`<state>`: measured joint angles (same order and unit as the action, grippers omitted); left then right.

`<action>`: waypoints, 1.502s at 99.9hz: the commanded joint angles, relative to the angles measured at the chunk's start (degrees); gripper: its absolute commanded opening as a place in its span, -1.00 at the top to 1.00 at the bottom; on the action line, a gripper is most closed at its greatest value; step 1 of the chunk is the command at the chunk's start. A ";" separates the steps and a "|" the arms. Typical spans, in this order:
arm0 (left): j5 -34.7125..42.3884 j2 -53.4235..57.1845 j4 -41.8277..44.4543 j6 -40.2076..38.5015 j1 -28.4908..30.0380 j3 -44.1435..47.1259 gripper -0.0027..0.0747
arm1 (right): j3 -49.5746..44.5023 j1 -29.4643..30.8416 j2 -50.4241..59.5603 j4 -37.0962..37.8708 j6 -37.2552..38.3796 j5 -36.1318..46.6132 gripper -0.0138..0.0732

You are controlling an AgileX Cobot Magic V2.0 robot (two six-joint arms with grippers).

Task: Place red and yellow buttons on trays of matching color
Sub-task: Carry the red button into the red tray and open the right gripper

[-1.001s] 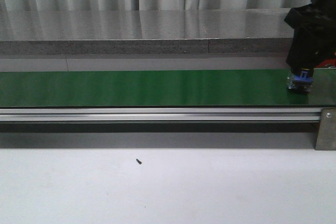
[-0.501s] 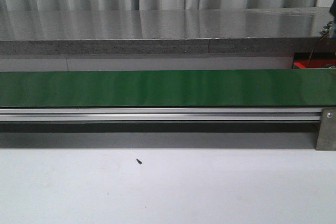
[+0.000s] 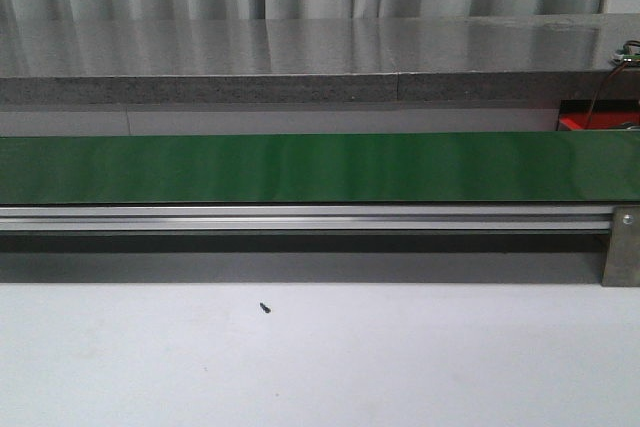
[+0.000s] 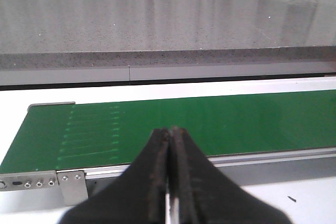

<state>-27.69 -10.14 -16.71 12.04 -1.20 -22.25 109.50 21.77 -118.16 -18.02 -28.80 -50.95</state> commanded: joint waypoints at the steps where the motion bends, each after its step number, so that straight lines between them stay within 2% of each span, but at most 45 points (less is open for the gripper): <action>1: 4.41 -0.58 -0.63 0.00 -0.47 -1.52 0.98 | 5.84 0.24 -0.52 -0.91 -0.48 2.71 0.25; 28: 4.41 -0.58 -0.63 0.00 -0.47 -1.52 0.98 | 13.55 0.31 -9.76 1.92 -0.48 2.50 0.25; 89: 4.41 -0.58 -0.63 0.00 -0.47 -1.52 0.98 | 13.88 0.31 -15.40 2.39 -0.48 3.50 0.24; 96: 4.41 -0.58 -0.63 0.00 -0.47 -1.52 0.98 | 13.93 0.31 -15.27 2.39 -0.48 3.50 0.14; 113: 4.41 -0.58 -0.63 0.00 -0.47 -1.52 0.98 | 14.74 0.31 -14.56 2.39 -0.48 2.63 -0.48; 120: 4.41 -0.58 -0.63 0.00 -0.47 -1.52 0.98 | 15.70 0.31 -14.07 2.39 -0.48 1.79 -0.64; 150: 4.41 -0.58 -0.63 0.00 -0.47 -1.52 0.98 | 20.25 0.31 -7.99 2.71 0.92 -2.32 -0.65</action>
<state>-27.69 -10.14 -16.61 12.04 -1.20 -22.25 127.37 21.77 -133.20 -15.01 -28.65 -54.23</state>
